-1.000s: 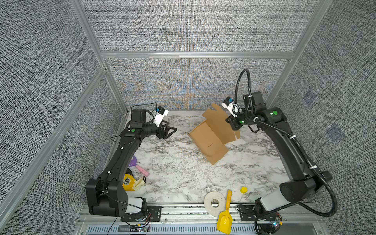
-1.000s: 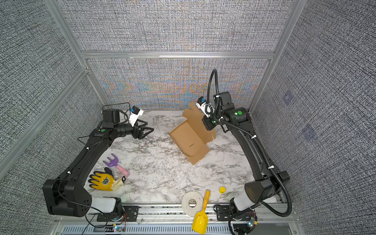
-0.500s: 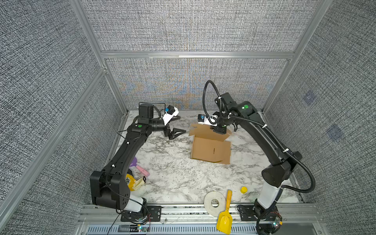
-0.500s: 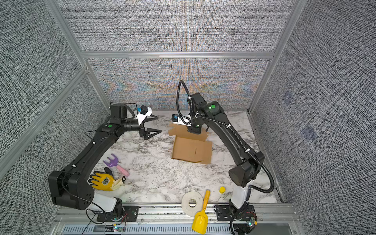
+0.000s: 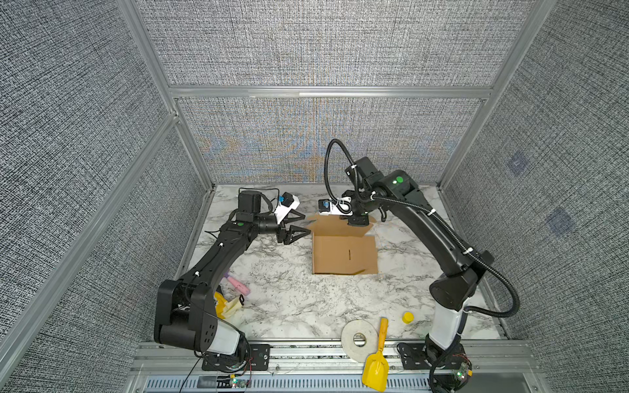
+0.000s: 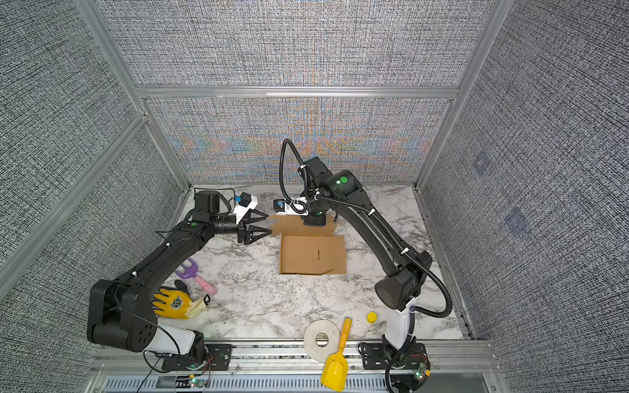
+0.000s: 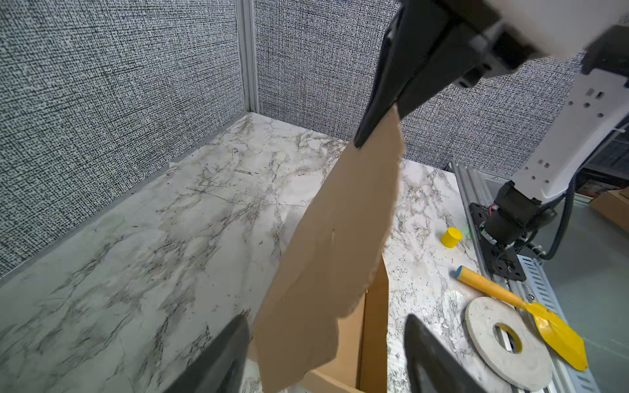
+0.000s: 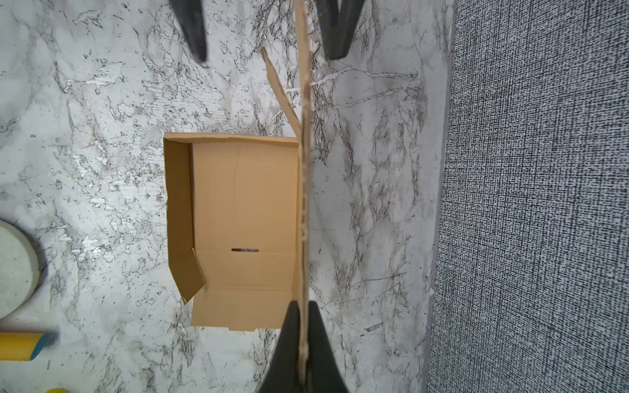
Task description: Fold the paper box
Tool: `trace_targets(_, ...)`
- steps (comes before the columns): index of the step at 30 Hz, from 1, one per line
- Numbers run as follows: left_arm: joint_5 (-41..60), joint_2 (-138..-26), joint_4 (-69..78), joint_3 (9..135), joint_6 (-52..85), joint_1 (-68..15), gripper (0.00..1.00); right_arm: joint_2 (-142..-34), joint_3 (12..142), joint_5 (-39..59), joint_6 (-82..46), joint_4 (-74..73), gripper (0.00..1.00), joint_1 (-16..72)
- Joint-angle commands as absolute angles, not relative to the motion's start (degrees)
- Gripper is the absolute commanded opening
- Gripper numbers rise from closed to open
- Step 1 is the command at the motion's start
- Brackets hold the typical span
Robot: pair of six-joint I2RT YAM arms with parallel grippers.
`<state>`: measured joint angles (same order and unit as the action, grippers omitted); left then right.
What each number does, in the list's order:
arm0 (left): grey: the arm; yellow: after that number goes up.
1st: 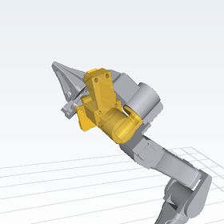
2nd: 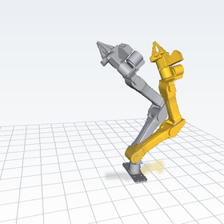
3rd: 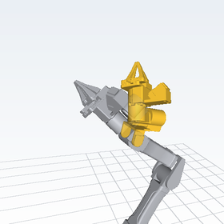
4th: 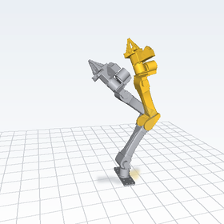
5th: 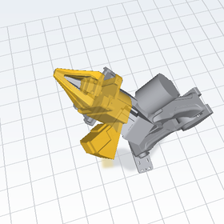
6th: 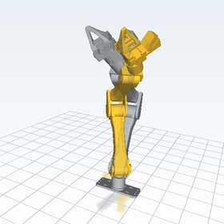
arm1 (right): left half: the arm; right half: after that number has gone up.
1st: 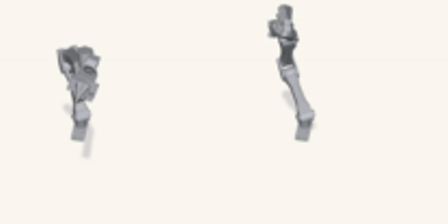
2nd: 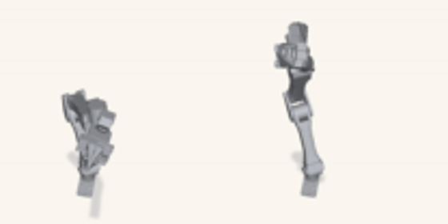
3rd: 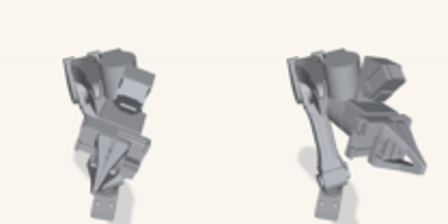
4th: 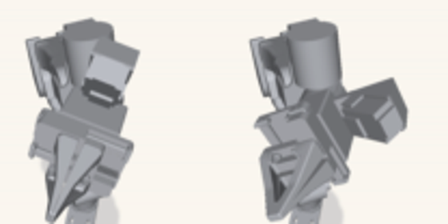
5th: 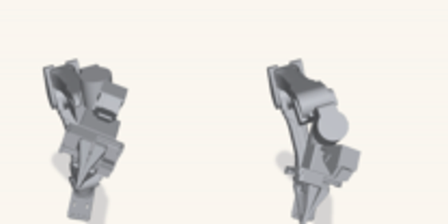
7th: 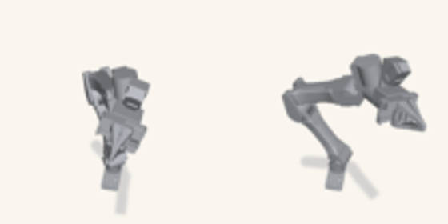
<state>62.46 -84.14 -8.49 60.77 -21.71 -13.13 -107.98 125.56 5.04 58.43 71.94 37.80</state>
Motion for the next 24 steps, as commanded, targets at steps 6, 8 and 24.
trace_targets(6, 62.3, -84.6, 3.7, 56.7, -12.0, -13.7, 0.50, -108.4, 125.6, 6.3, 59.4, 73.3, 0.00, 38.8)
trace_targets(8, 61.3, -84.8, 4.1, 57.1, -10.5, -13.9, 0.40, -108.5, 125.7, 6.2, 59.1, 73.4, 0.00, 38.9)
trace_targets(24, 53.3, -85.7, 2.2, 57.7, -9.4, -16.3, 0.01, -106.4, 123.5, 2.1, 56.9, 70.8, 0.19, 39.4)
